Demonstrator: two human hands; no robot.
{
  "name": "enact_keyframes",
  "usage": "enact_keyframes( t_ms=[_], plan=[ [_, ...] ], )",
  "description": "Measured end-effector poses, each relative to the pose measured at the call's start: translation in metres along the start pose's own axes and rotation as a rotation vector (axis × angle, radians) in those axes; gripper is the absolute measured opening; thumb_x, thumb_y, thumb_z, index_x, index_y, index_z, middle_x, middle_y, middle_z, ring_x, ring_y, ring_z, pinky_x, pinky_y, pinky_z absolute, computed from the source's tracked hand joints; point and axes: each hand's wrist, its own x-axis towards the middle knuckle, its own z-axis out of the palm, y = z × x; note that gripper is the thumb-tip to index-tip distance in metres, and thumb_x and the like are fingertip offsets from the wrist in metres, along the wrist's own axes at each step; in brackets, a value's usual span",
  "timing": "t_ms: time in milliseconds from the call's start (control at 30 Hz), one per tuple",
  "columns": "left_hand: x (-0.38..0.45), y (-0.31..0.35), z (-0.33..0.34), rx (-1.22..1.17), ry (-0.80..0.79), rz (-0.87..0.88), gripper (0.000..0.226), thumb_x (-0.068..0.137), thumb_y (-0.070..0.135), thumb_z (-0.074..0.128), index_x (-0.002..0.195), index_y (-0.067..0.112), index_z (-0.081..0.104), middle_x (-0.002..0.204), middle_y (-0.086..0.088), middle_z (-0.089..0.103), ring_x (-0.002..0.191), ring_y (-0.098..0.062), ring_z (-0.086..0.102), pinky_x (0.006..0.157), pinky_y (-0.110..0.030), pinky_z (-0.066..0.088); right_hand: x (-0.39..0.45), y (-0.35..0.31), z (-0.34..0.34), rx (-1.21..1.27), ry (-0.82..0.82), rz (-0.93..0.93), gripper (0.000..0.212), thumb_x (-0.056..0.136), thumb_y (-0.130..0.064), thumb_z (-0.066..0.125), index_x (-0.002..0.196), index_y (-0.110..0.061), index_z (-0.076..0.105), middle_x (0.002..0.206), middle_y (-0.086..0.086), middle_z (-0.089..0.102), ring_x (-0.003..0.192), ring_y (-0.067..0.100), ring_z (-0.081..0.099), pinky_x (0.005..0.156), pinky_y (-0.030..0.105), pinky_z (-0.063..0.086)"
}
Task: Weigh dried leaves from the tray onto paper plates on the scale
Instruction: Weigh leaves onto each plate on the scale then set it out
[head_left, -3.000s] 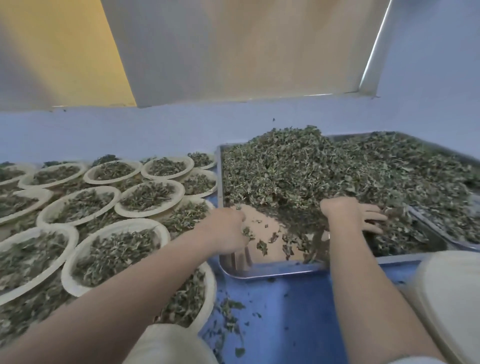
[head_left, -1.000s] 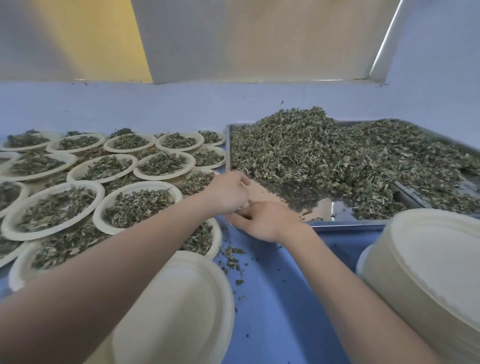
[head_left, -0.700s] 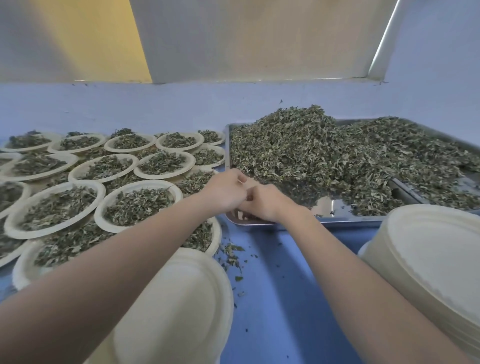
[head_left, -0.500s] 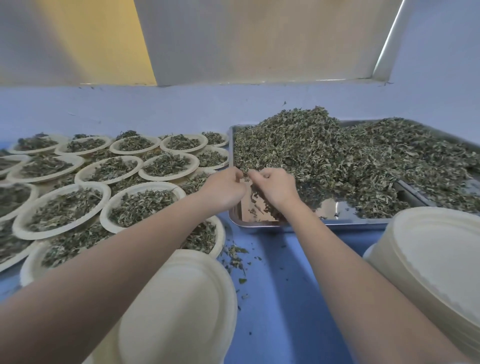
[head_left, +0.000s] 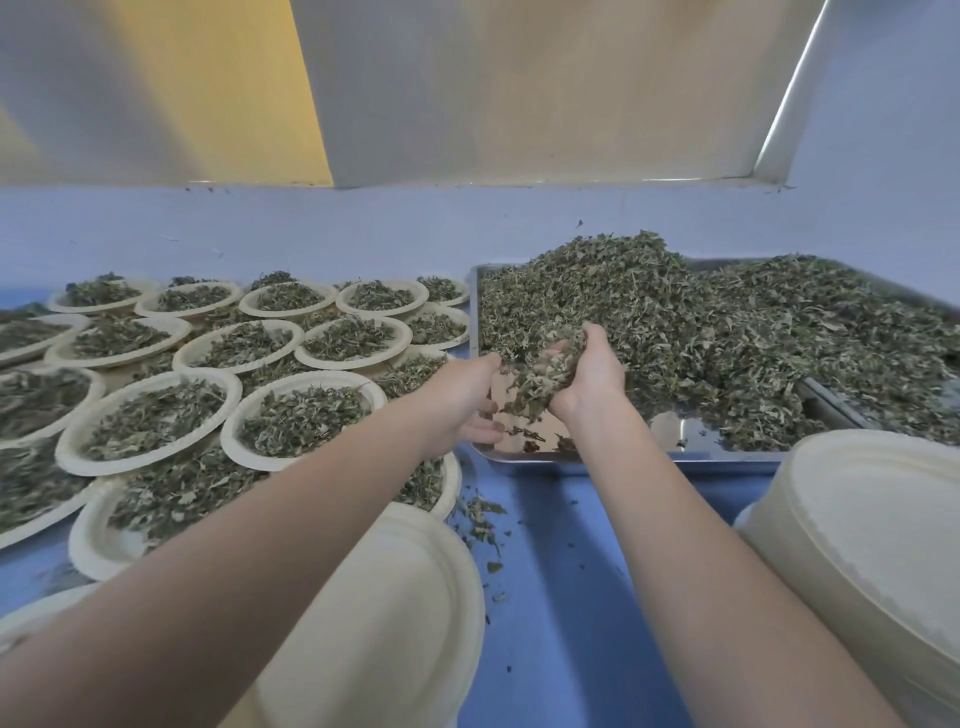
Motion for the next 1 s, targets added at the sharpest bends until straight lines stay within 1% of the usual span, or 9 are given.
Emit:
enact_keyframes(
  t_ms=[133,367,500,567,633,767,833,933,1000],
  plan=[
    [-0.028,0.004,-0.013,-0.225,0.088,-0.014,0.034,0.101,0.036,0.036,0.094,0.004,0.047,0.082,-0.013,0.052,0.073,-0.029,0.059,0.064,-0.039,0.054,-0.046,0.01,0.021,0.004,-0.126,0.073,0.024,0.091,-0.033,0.058,0.076,-0.017,0.05,0.061,-0.001,0.05,0.03,0.013,0.048,0.035,0.017,0.039],
    [-0.097,-0.013,-0.065,-0.143,0.288,0.096,0.037,0.1,0.04,0.036,0.095,0.007,0.055,0.071,-0.005,0.053,0.043,-0.013,0.045,0.036,-0.015,0.039,-0.146,0.055,0.028,-0.188,-0.396,0.161,0.024,0.089,-0.035,0.062,0.082,-0.013,0.06,0.049,0.0,0.056,0.037,0.016,0.053,0.043,0.024,0.047],
    [-0.135,-0.037,-0.083,-0.098,0.328,0.172,0.038,0.101,0.036,0.036,0.084,0.008,0.056,0.063,-0.003,0.062,0.05,-0.017,0.059,0.06,-0.027,0.053,-0.177,0.087,0.006,-0.791,-0.557,-0.175,0.026,0.087,-0.046,0.061,0.09,-0.022,0.071,0.079,-0.004,0.072,0.076,0.014,0.069,0.073,0.028,0.055],
    [-0.147,-0.048,-0.09,-0.068,0.374,0.2,0.037,0.101,0.033,0.036,0.087,0.006,0.057,0.075,-0.006,0.062,0.058,-0.019,0.059,0.063,-0.03,0.053,-0.185,0.095,-0.01,-1.214,-0.755,-0.49,0.027,0.089,-0.049,0.058,0.086,-0.025,0.07,0.09,-0.007,0.072,0.088,0.009,0.065,0.083,0.023,0.049],
    [-0.154,-0.06,-0.096,-0.015,0.428,0.209,0.033,0.101,0.033,0.035,0.1,0.007,0.055,0.094,-0.009,0.062,0.072,-0.02,0.06,0.064,-0.029,0.053,-0.189,0.094,-0.023,-1.53,-0.971,-0.564,0.024,0.089,-0.053,0.055,0.089,-0.033,0.066,0.096,-0.016,0.067,0.092,0.002,0.059,0.081,0.018,0.044],
    [-0.156,-0.08,-0.105,0.025,0.544,0.266,0.028,0.097,0.03,0.037,0.084,0.016,0.057,0.097,-0.009,0.065,0.083,-0.024,0.059,0.091,-0.048,0.051,-0.191,0.077,-0.03,-1.682,-1.104,-0.345,0.055,0.082,-0.076,0.028,0.12,-0.048,0.057,0.129,-0.029,0.052,0.115,-0.009,0.046,0.098,0.016,0.03],
    [-0.158,-0.088,-0.104,0.01,0.57,0.285,0.026,0.096,0.031,0.038,0.08,0.02,0.055,0.091,-0.006,0.065,0.081,-0.024,0.059,0.092,-0.05,0.051,-0.189,0.071,-0.03,-1.677,-1.141,-0.277,0.063,0.081,-0.078,0.018,0.133,-0.054,0.043,0.143,-0.03,0.036,0.131,-0.002,0.033,0.108,0.03,0.023],
    [-0.158,-0.099,-0.103,0.071,0.6,0.334,0.027,0.095,0.037,0.038,0.08,0.024,0.056,0.091,-0.007,0.066,0.09,-0.03,0.062,0.093,-0.052,0.048,-0.191,0.07,-0.031,-1.595,-1.136,-0.25,0.07,0.078,-0.078,0.013,0.14,-0.052,0.033,0.143,-0.032,0.026,0.127,-0.006,0.023,0.111,0.032,0.017],
    [-0.16,-0.105,-0.101,0.109,0.62,0.368,0.025,0.09,0.041,0.038,0.079,0.029,0.058,0.093,-0.004,0.066,0.095,-0.028,0.061,0.093,-0.052,0.048,-0.192,0.079,-0.02,-1.625,-1.098,-0.34,0.109,0.056,-0.096,0.008,0.147,-0.038,0.026,0.154,-0.017,0.022,0.135,0.0,0.022,0.118,0.037,0.014]
  ],
)
